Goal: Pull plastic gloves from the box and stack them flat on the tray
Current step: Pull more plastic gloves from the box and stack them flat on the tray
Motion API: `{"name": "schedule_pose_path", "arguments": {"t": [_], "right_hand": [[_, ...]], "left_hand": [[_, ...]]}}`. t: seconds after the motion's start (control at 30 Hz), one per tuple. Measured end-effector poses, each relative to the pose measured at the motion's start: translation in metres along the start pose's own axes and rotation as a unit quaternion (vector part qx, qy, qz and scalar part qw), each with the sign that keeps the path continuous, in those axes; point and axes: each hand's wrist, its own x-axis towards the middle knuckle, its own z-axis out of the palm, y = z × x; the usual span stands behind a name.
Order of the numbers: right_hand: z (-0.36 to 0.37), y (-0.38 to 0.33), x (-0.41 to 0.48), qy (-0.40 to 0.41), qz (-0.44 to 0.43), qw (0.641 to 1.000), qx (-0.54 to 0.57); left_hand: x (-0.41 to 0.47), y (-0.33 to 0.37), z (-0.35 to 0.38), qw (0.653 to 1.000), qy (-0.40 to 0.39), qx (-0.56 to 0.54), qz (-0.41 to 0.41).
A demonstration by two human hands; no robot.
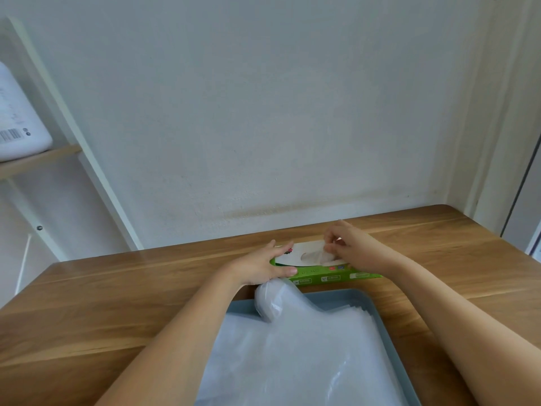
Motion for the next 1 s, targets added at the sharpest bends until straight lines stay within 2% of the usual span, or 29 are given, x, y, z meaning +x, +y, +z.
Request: {"name": "schedule_pose_path", "arguments": {"t": [0.13, 0.17, 0.23, 0.4, 0.43, 0.47, 0.53, 0.6, 0.63, 0.7, 0.77, 0.87, 0.93, 1.0], "right_hand": [[-0.004, 0.014, 0.006, 0.133, 0.084, 0.977, 0.143], [-0.006, 0.018, 0.007, 0.169, 0.099, 0.959, 0.205], [-0.014, 0.019, 0.007, 0.211, 0.099, 0.9, 0.367], [-0.053, -0.007, 0.004, 0.183, 0.013, 0.745, 0.641], [-0.061, -0.016, 0.001, 0.163, -0.001, 0.723, 0.672], [-0.068, -0.025, -0.002, 0.137, -0.012, 0.715, 0.685], [-0.075, -0.041, -0.011, 0.083, -0.003, 0.732, 0.676], [-0.077, -0.057, -0.019, 0.03, 0.01, 0.765, 0.643], [-0.077, -0.063, -0.022, 0.006, 0.015, 0.775, 0.632], [-0.074, -0.071, -0.024, -0.037, 0.034, 0.786, 0.616], [-0.068, -0.079, -0.026, -0.077, 0.049, 0.789, 0.607], [-0.056, -0.089, -0.028, -0.106, 0.063, 0.82, 0.559], [-0.045, -0.093, -0.029, -0.111, 0.065, 0.862, 0.49], [-0.035, -0.1, -0.036, -0.132, 0.071, 0.888, 0.434]], "left_hand": [[0.0, 0.0, 0.0, 1.0, 0.001, -0.002, 0.0], [-0.001, 0.0, 0.0, 1.0, 0.001, -0.002, 0.001], [-0.001, 0.0, 0.001, 1.0, 0.003, -0.003, 0.0], [-0.001, 0.002, 0.001, 1.0, 0.006, -0.017, -0.007], [-0.003, 0.002, 0.001, 1.0, 0.004, -0.02, -0.005], [-0.003, 0.003, -0.001, 1.0, 0.002, -0.016, -0.001], [-0.003, 0.005, -0.005, 1.0, 0.008, -0.01, 0.006], [-0.009, 0.007, -0.015, 0.992, 0.051, -0.11, 0.032], [-0.014, 0.009, -0.02, 0.976, 0.069, -0.197, 0.053], [-0.028, 0.012, -0.029, 0.922, 0.088, -0.363, 0.104], [-0.041, 0.02, -0.035, 0.867, 0.07, -0.477, 0.125], [-0.066, 0.029, -0.031, 0.852, 0.018, -0.5, 0.154], [-0.084, 0.035, -0.018, 0.839, 0.043, -0.52, 0.157], [-0.1, 0.04, -0.003, 0.815, 0.097, -0.557, 0.128]]}}
